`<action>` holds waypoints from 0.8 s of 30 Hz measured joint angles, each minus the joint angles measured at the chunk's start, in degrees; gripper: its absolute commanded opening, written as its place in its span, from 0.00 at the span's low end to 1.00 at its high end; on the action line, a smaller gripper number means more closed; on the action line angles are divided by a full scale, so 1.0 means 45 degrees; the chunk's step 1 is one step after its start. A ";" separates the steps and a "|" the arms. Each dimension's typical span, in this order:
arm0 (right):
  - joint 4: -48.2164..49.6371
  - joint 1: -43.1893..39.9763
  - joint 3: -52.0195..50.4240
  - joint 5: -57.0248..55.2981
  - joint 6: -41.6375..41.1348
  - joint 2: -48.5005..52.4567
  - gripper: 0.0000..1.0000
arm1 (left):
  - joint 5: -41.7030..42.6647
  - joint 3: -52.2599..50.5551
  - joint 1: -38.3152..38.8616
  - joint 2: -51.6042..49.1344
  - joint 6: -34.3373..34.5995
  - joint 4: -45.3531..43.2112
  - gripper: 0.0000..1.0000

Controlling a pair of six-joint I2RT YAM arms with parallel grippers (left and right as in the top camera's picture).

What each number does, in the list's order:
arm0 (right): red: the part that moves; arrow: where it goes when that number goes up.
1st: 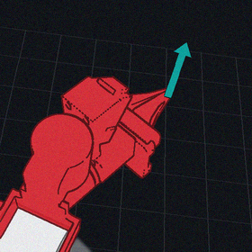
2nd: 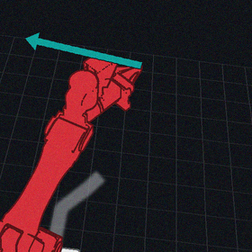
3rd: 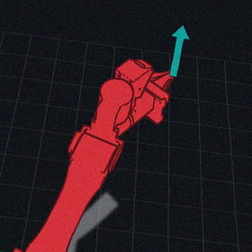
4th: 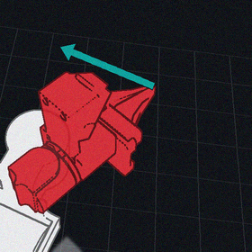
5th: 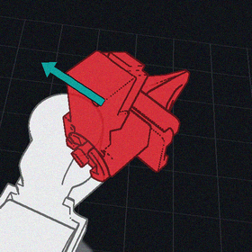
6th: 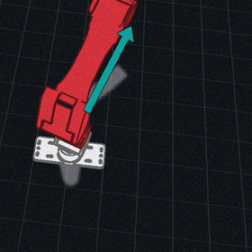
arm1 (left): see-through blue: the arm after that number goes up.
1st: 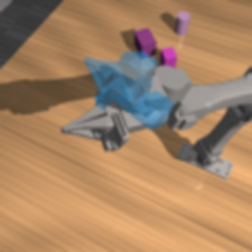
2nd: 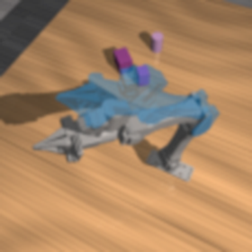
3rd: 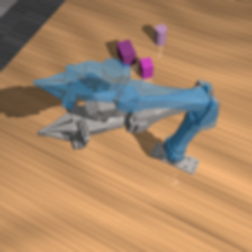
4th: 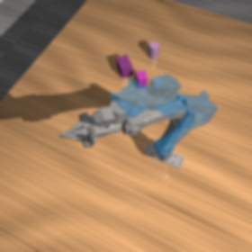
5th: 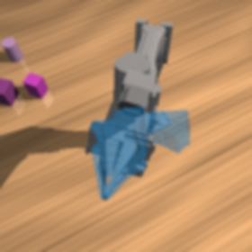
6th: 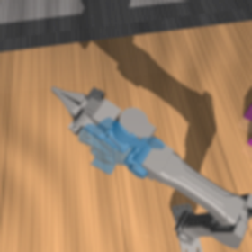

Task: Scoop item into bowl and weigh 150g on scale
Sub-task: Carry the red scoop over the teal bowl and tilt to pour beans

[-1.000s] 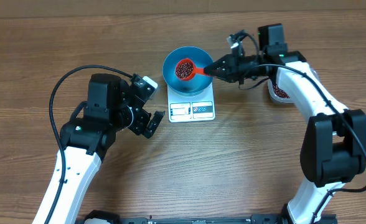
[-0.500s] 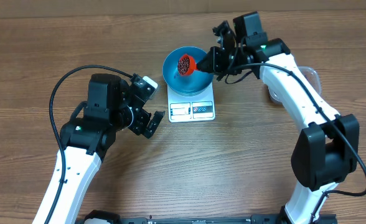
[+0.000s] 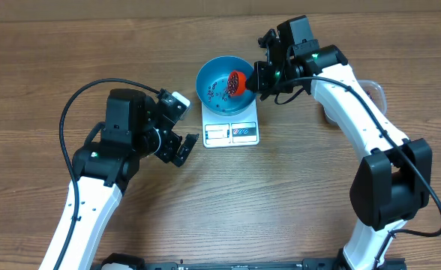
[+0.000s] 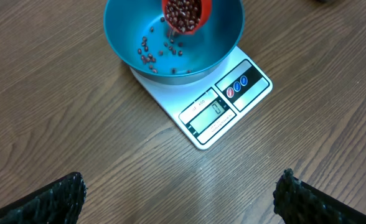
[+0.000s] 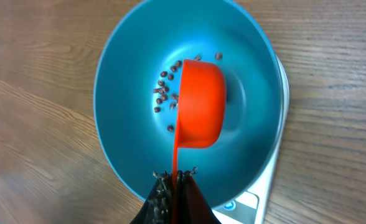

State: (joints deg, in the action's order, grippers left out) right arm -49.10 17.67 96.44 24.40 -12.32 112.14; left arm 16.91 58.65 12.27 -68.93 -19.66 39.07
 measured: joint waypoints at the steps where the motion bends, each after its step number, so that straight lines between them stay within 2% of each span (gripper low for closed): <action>1: -0.0073 0.0000 0.0000 -0.0053 0.0068 0.0000 0.04 | 0.0000 0.0000 0.0000 0.0000 0.0000 0.0000 1.00; 24: -0.0612 0.0000 0.0563 -0.1180 0.0792 0.0000 0.04 | 0.0000 0.0000 0.0000 0.0000 0.0000 0.0005 1.00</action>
State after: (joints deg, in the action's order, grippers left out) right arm -51.86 17.67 98.98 19.09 -8.75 112.14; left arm 16.91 58.65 12.27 -68.93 -19.66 39.09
